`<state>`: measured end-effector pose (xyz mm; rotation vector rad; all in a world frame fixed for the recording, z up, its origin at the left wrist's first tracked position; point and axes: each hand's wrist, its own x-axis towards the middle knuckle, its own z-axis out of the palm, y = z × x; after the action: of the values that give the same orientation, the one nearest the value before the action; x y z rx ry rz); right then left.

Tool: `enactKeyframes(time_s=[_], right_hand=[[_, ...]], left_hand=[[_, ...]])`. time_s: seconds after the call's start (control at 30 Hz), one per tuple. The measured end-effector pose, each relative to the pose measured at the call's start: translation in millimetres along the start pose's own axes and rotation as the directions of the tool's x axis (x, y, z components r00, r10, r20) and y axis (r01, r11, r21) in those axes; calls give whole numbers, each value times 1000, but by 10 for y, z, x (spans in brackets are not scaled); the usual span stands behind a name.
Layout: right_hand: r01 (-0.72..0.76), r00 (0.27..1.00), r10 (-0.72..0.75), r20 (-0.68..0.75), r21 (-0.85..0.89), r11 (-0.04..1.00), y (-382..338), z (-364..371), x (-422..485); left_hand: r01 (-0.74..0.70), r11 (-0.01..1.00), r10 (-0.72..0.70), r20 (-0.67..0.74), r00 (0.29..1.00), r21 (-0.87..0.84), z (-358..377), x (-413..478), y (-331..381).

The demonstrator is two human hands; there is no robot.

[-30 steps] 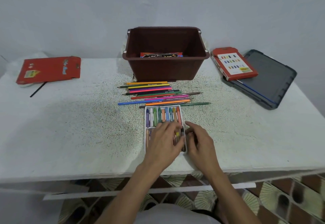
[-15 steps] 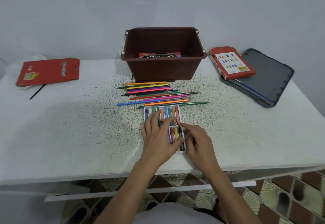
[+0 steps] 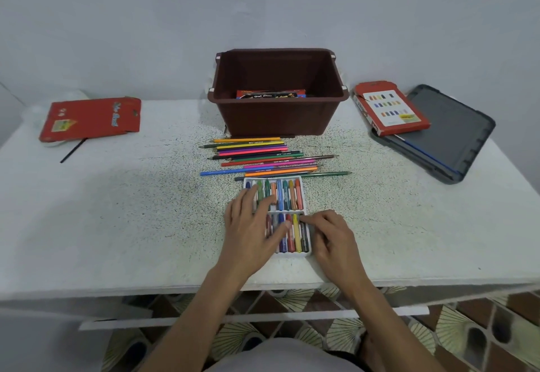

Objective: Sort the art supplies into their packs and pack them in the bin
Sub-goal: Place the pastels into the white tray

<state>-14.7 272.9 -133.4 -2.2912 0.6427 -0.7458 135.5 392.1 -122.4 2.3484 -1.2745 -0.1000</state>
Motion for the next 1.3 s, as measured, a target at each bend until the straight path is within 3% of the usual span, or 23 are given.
enactKeyframes(time_s=[0.17, 0.27, 0.4, 0.57, 0.97, 1.3], right_hand=[[-32, 999, 32, 16, -26, 999, -60, 2, 51], [10, 998, 1, 64, -174, 985, -121, 6, 162], [215, 943, -71, 326, -430, 877, -118, 49, 389], [303, 854, -33, 519, -445, 843, -74, 72, 503], [332, 839, -12, 543, -495, 803, -126, 69, 539], [316, 811, 5, 585, -446, 837, -108, 53, 525]], left_hand=[[-76, 997, 76, -12, 997, -30, -42, 5, -154], [-166, 986, 164, 67, 984, 29, -51, 37, -172], [-270, 956, 249, 166, 954, 115, -114, 127, -213], [-327, 928, 277, 259, 925, 178, -156, 139, -294], [-323, 935, 273, 285, 919, 147, -189, 180, -324], [-332, 929, 284, 265, 922, 161, -169, 140, -395]])
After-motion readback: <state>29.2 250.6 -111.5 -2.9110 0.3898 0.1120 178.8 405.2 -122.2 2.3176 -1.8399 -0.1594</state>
